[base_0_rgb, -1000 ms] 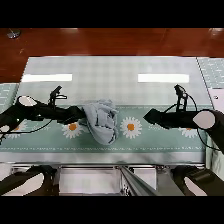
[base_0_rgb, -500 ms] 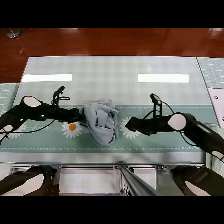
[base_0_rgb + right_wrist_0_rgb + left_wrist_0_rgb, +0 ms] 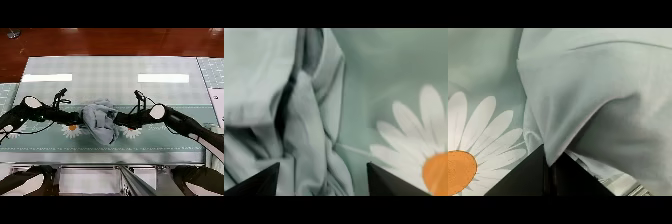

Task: Fold the shirts.

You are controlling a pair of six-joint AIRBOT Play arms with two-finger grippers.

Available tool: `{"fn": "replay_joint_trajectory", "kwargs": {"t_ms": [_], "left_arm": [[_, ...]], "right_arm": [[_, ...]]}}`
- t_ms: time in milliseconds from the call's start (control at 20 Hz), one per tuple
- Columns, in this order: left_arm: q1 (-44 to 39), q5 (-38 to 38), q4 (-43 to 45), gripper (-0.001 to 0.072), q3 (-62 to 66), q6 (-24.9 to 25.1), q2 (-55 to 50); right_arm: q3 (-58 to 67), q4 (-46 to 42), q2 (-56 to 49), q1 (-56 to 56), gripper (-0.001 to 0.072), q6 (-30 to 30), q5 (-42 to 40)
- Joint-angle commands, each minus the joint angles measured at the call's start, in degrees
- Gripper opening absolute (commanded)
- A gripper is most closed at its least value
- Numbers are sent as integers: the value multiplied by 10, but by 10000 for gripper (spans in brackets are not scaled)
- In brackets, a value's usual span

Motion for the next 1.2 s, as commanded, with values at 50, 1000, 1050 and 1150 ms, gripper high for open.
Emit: {"fn": "replay_joint_trajectory", "kwargs": {"t_ms": [50, 1000, 1050, 1150], "left_arm": [[0, -8, 2, 25, -4, 0, 0], [184, 22, -123, 23, 260, -82, 191], [193, 36, -142, 23, 323, -82, 202], [196, 33, -121, 23, 467, -84, 209]], "right_arm": [[55, -2, -62, 2, 606, -9, -7], [390, -186, 38, -133, 23, -33, 86], [464, -236, 52, -134, 23, -18, 97], [601, -312, 75, -134, 23, -1, 132]]}}
